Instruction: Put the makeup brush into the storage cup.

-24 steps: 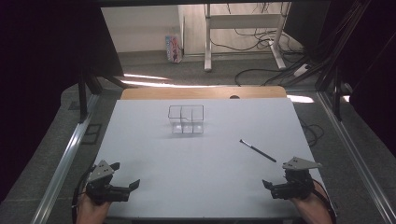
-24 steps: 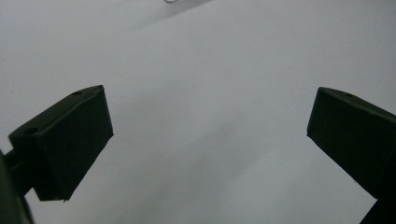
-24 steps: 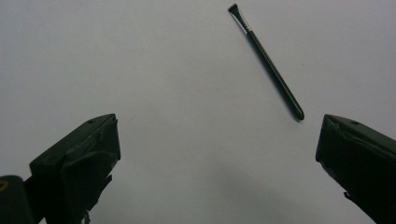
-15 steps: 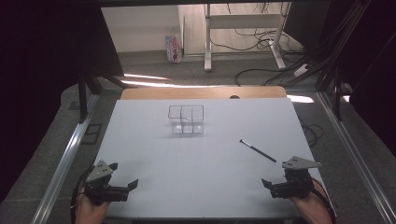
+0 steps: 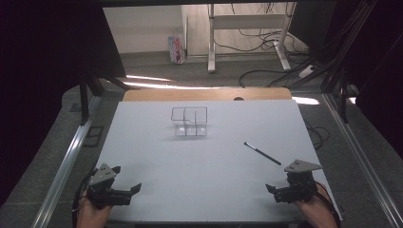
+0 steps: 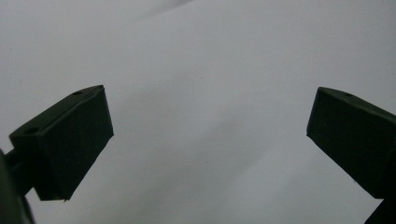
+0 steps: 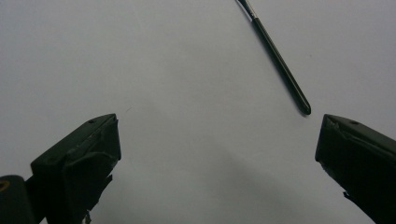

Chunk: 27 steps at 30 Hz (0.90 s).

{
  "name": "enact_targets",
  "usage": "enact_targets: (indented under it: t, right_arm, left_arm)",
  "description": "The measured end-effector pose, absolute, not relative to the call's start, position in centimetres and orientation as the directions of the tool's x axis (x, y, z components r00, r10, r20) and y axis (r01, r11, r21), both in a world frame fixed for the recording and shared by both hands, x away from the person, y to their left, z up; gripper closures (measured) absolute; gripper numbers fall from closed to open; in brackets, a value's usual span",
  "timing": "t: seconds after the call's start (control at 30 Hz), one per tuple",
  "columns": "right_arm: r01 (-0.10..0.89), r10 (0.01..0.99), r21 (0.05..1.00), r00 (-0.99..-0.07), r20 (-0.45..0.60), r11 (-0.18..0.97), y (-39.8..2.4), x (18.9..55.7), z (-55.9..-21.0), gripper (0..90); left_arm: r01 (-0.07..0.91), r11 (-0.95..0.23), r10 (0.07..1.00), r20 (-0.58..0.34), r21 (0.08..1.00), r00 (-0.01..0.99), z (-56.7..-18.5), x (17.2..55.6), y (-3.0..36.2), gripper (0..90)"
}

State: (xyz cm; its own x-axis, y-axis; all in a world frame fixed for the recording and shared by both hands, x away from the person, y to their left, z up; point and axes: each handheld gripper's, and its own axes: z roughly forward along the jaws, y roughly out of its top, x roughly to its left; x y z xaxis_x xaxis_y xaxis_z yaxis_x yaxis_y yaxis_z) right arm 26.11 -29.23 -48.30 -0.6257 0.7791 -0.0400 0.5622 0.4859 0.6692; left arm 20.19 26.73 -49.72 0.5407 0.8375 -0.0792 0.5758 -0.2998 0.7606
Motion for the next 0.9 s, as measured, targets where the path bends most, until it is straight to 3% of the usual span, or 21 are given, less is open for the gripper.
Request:
enact_targets:
  t: [0.9]
  right_arm:
    - [0.573, 0.790, 0.674, -0.613, -0.025, 0.466, -29.40, 27.06, -47.66, 0.5]
  left_arm:
    - [0.579, -0.313, 0.830, -0.079, 0.753, 0.551, -49.82, 20.19, 26.54, 1.0]
